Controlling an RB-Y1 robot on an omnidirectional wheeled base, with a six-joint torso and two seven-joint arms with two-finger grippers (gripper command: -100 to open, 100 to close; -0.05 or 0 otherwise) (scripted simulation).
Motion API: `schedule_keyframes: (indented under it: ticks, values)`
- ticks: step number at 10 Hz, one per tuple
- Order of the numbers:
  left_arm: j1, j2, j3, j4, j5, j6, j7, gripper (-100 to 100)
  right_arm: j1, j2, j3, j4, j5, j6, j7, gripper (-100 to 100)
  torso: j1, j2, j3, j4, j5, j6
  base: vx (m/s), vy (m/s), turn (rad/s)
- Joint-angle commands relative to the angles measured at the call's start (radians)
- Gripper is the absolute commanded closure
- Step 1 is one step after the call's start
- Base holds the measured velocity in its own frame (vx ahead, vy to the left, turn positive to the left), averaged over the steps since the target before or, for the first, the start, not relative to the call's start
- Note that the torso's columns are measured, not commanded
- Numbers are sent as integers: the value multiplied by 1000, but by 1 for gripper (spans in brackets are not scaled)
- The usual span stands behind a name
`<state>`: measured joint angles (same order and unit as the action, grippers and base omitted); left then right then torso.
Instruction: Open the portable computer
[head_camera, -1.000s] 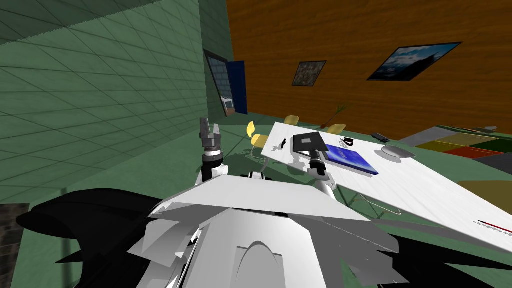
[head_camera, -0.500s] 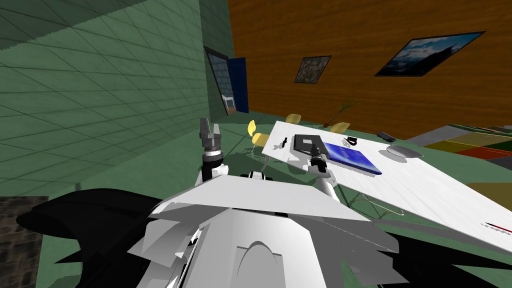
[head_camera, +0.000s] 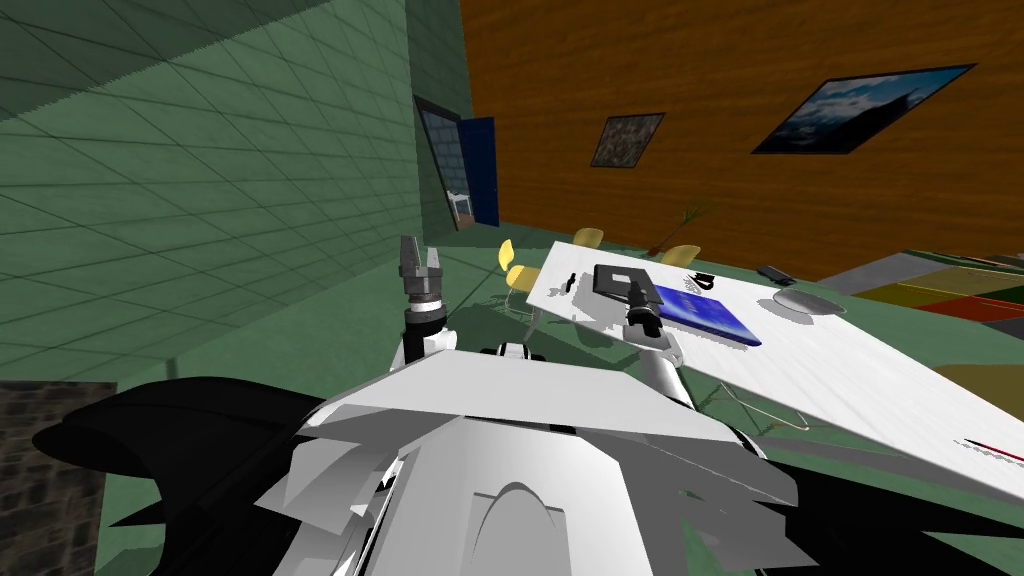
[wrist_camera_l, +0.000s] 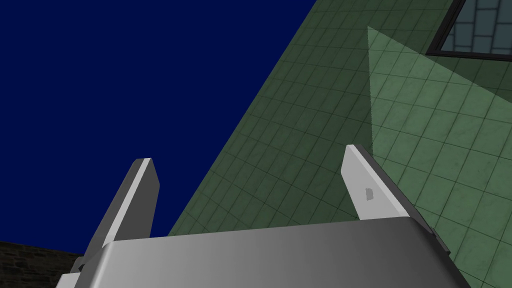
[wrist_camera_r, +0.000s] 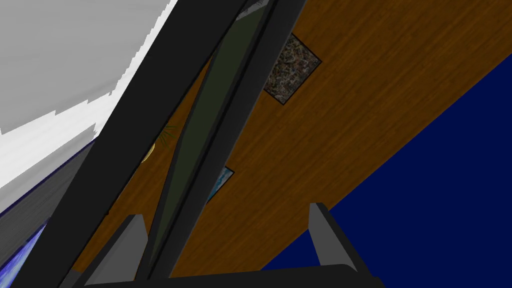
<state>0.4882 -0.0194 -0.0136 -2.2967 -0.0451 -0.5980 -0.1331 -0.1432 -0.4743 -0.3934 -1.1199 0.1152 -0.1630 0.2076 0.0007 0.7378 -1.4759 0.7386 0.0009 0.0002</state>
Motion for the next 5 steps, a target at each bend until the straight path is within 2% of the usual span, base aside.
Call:
schedule_keyframes:
  ticks: [1,5]
  values:
    - [0,0,0,0,0,0,0,0,1,1,0,1,0,0,0,0,0,-1,-1,0,0,0,0,0,0]
    - [0,0,0,0,0,0,0,0,4,3,1,4,0,3,0,0,1,2,1,1,1,0,0,0,0]
